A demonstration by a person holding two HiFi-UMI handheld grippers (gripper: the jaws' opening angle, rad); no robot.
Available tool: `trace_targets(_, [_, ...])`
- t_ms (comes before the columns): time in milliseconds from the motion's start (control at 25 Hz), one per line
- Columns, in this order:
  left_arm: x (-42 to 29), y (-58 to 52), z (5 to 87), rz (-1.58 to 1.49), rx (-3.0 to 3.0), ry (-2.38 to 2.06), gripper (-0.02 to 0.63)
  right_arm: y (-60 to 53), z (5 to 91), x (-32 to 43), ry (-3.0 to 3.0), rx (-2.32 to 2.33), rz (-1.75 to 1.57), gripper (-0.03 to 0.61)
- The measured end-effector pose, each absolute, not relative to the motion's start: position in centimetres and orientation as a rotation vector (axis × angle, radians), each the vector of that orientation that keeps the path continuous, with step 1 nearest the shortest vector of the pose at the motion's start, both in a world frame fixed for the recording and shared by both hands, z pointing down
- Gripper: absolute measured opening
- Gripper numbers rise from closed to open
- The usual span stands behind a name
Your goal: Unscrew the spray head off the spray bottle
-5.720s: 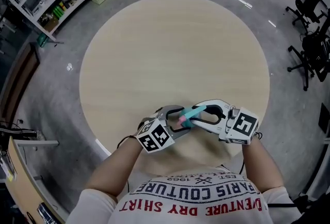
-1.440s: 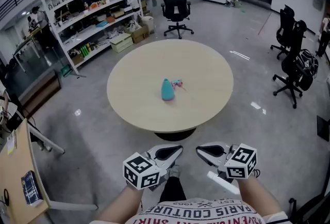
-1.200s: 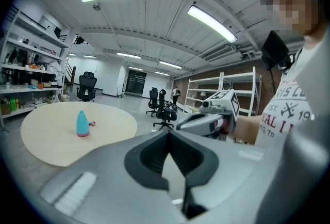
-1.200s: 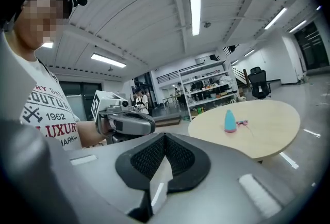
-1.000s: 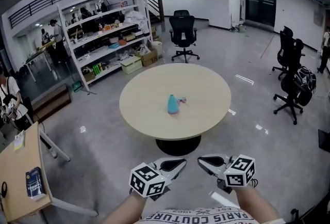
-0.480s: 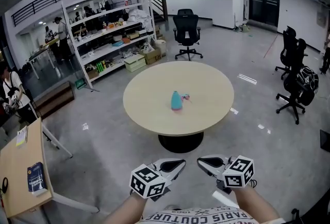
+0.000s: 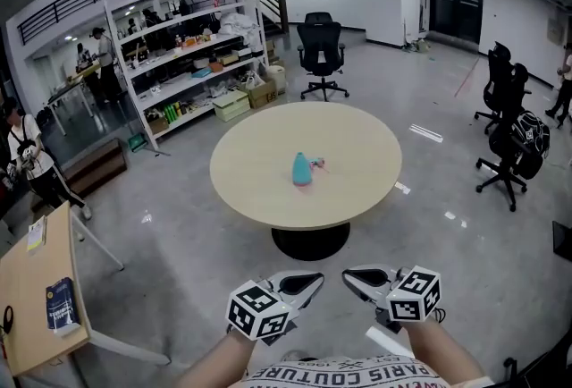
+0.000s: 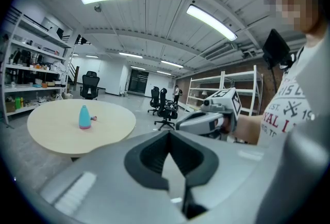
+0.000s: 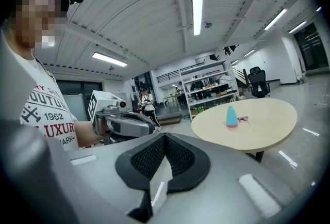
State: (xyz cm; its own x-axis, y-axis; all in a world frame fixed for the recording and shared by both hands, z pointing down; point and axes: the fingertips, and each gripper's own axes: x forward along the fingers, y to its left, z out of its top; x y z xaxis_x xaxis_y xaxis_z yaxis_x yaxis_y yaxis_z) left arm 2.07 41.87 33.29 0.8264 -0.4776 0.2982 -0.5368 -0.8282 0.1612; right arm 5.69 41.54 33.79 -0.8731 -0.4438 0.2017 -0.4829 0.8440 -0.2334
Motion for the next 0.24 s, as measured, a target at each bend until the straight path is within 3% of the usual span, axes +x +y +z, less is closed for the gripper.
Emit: trace_targets(240, [3.1, 42.2, 34.3, 0.362, 2.768, -0.779, 0.002, 41.9, 34.9, 6.7, -2.880, 0.732, 0.430, 0.000])
